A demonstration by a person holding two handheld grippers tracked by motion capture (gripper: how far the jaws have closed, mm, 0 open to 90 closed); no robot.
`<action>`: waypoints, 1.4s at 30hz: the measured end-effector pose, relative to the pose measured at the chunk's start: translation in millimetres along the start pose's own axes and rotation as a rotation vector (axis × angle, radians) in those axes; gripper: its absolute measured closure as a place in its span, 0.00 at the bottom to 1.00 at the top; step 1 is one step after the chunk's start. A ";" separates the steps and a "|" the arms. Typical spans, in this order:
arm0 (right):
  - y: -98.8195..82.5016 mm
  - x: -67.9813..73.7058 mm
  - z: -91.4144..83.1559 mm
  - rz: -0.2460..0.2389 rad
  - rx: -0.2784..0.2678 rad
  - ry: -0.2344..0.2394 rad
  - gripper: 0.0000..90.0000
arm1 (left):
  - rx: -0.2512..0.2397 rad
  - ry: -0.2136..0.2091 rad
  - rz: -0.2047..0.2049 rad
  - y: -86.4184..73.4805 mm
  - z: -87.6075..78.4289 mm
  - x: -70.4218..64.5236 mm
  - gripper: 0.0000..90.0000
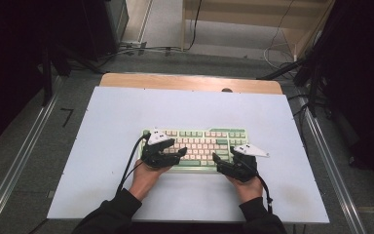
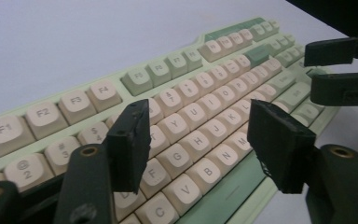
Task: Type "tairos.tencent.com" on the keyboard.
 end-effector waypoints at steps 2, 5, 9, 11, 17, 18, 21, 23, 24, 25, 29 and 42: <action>0.2 0.4 0.4 0.000 -0.001 0.002 0.28 | 0.000 0.016 -0.006 -0.3 -0.9 1.7 0.39; 0.4 1.0 0.9 -0.001 0.000 0.004 0.28 | 0.002 0.022 -0.008 -0.9 -2.4 4.0 0.40; 0.6 1.4 1.5 -0.006 0.001 0.004 0.28 | -0.007 0.031 -0.016 -1.2 -5.5 6.7 0.40; 0.7 1.6 1.8 -0.007 0.001 0.007 0.28 | -0.013 0.025 -0.017 -1.1 -7.6 8.0 0.42; 1.6 3.1 3.4 -0.009 0.002 0.012 0.28 | -0.012 0.016 -0.032 -3.6 -11.4 10.0 0.55; 1.8 3.6 3.7 -0.008 0.002 0.011 0.28 | -0.009 0.014 -0.035 -4.4 -12.0 10.7 0.57; 2.5 5.3 5.5 -0.013 0.003 0.019 0.28 | -0.005 0.007 -0.036 -7.3 -14.5 12.0 0.66; 3.3 6.5 6.8 -0.017 0.003 0.024 0.28 | -0.002 0.003 -0.036 -9.0 -15.3 12.5 0.72; 3.5 7.1 7.3 -0.015 0.004 0.024 0.28 | 0.004 0.003 -0.034 -10.1 -16.2 12.9 0.75; 3.9 7.8 8.0 -0.017 0.005 0.028 0.28 | 0.006 0.001 -0.033 -11.4 -16.6 13.2 0.78; 5.3 10.9 10.9 -0.027 0.006 0.038 0.28 | 0.031 0.011 -0.024 -14.9 -17.9 13.4 0.88; 7.5 15.8 15.0 -0.033 0.011 0.052 0.28 | 0.101 -0.003 -0.006 -24.1 -12.0 10.9 1.00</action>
Point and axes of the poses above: each handheld gripper's, and its own axes: z roughly forward along the jaws, y roughly out of its top, x roughly to its left, the point moved 1 cm from there along z, roughly forward along the jaws, and after that the axes turned 8 degrees about z, right-handed, at the moved point
